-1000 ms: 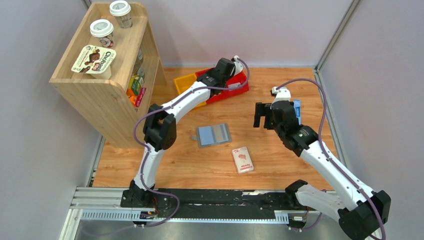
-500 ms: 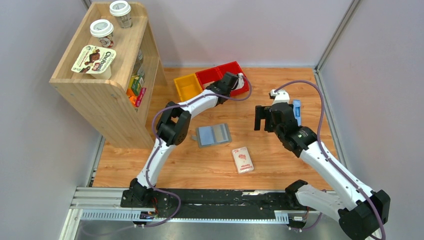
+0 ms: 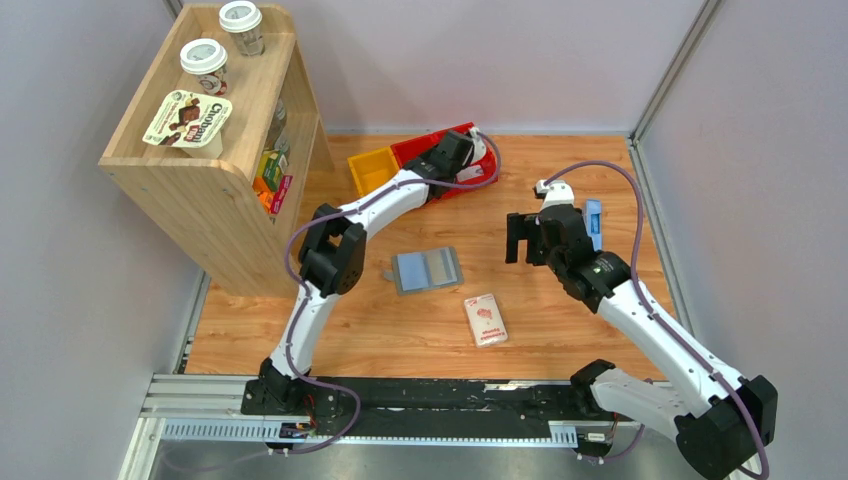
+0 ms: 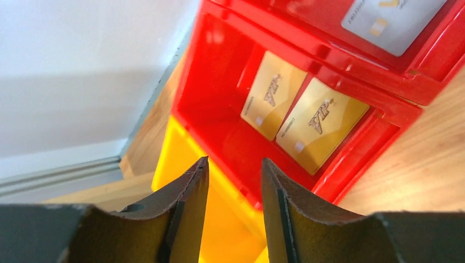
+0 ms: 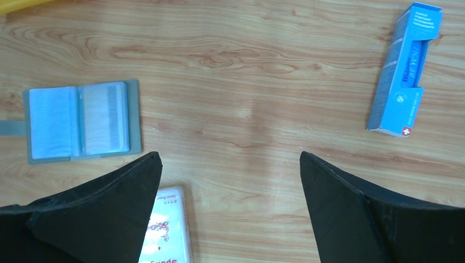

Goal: Take the credit cards out of the card holder
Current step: Place the credit card in the storage box, then remove the credit card from the card holder.

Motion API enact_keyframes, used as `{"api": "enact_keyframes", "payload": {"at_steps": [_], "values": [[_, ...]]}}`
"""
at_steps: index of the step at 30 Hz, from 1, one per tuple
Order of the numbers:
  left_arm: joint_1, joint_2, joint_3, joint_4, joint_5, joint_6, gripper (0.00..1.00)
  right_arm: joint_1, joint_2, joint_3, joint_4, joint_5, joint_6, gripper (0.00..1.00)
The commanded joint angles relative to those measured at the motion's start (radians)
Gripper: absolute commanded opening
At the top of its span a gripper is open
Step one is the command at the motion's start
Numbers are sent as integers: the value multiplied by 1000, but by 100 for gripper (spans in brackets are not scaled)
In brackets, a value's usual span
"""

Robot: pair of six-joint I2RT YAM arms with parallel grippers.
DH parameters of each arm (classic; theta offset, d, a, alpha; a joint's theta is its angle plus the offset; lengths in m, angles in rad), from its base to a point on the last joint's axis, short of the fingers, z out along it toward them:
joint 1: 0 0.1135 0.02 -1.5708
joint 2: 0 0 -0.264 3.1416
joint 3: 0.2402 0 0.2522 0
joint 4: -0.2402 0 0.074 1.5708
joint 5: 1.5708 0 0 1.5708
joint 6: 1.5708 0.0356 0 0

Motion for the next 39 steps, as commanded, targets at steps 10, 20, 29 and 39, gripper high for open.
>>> {"api": "enact_keyframes", "payload": {"at_steps": [10,20,29,39], "values": [[-5,-617,-413,-161,201,-672,54,8,181,49,95,-374,16,100],[10,-947,-971,3,513,-1018,55,43,382,61,268,-537,154,100],[62,-938,-1103,116,637,-1102,42,51,569,130,370,-606,266,100],[85,-840,-1172,189,679,-1118,38,59,719,194,405,-654,307,100]]}}
